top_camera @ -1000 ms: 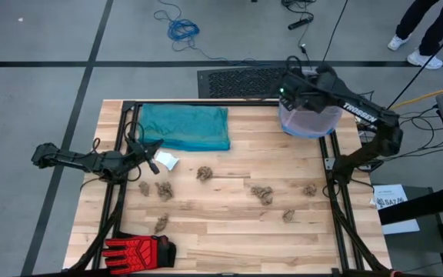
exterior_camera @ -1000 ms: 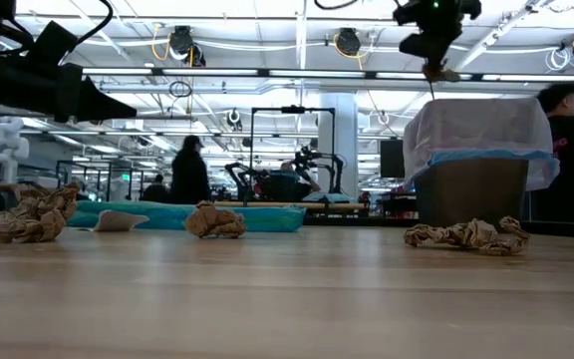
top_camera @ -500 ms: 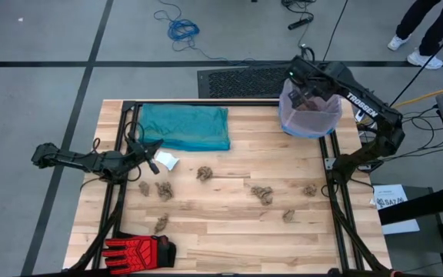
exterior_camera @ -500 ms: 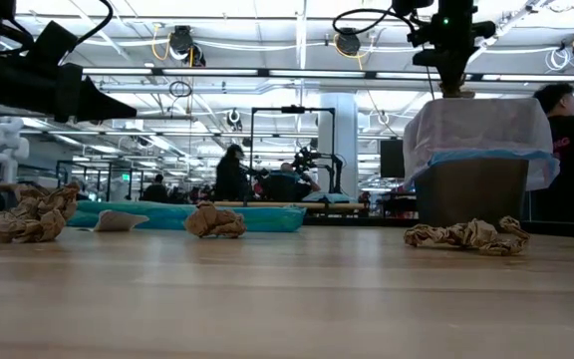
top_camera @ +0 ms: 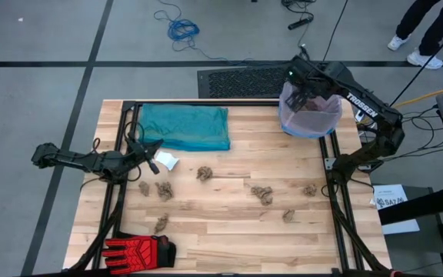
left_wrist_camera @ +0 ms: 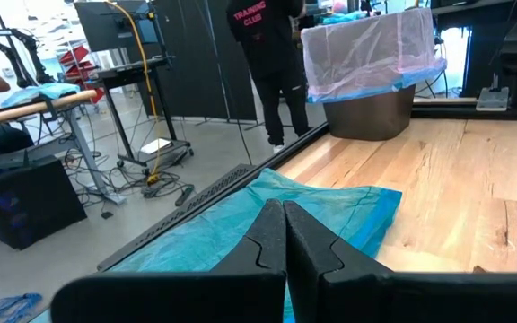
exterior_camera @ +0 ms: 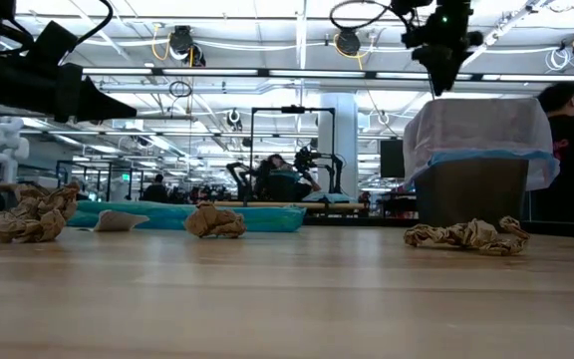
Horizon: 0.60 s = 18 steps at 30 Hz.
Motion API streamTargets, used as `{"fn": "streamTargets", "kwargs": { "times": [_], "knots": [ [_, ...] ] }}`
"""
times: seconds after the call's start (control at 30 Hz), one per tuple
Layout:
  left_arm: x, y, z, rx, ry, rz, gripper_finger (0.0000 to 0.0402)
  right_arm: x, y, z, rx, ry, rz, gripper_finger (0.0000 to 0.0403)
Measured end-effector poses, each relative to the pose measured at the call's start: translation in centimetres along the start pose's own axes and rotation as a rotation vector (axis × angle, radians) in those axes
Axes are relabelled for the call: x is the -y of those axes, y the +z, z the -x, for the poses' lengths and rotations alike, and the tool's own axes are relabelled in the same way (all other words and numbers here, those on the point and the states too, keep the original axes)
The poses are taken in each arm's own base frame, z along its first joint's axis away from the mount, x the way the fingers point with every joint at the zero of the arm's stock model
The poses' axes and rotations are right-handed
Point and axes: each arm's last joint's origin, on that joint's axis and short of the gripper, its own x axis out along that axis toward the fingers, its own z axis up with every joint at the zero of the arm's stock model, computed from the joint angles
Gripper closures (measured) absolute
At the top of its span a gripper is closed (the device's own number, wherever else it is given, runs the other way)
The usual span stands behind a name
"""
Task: Place trash/remove bag and relplace
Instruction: Put the brown napkin into the trash bin
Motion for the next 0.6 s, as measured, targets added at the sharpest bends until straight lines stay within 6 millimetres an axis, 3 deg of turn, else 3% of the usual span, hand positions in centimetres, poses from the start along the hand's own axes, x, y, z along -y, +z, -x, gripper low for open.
{"fn": "streamTargets", "kwargs": {
  "times": [0.2, 0.33, 0.47, 0.6],
  "knots": [
    [0.0, 0.0, 0.0, 0.000, 0.000, 0.000, 0.0401, -3.7, 0.1, 1.7, 0.077, 0.322, 0.183, 0.0213],
    [0.0, 0.0, 0.0, 0.000, 0.000, 0.000, 0.0401, -6.7, -0.3, 3.0, 0.086, 0.504, 0.138, 0.0221],
    [0.0, 0.0, 0.0, 0.000, 0.000, 0.000, 0.0401, -10.5, -2.3, 3.2, 0.008, 0.554, 0.206, 0.0216],
    [0.0, 0.0, 0.0, 0.000, 0.000, 0.000, 0.0401, -14.6, -4.8, 2.0, -0.100, 0.666, 0.244, 0.0201]
  ]
}}
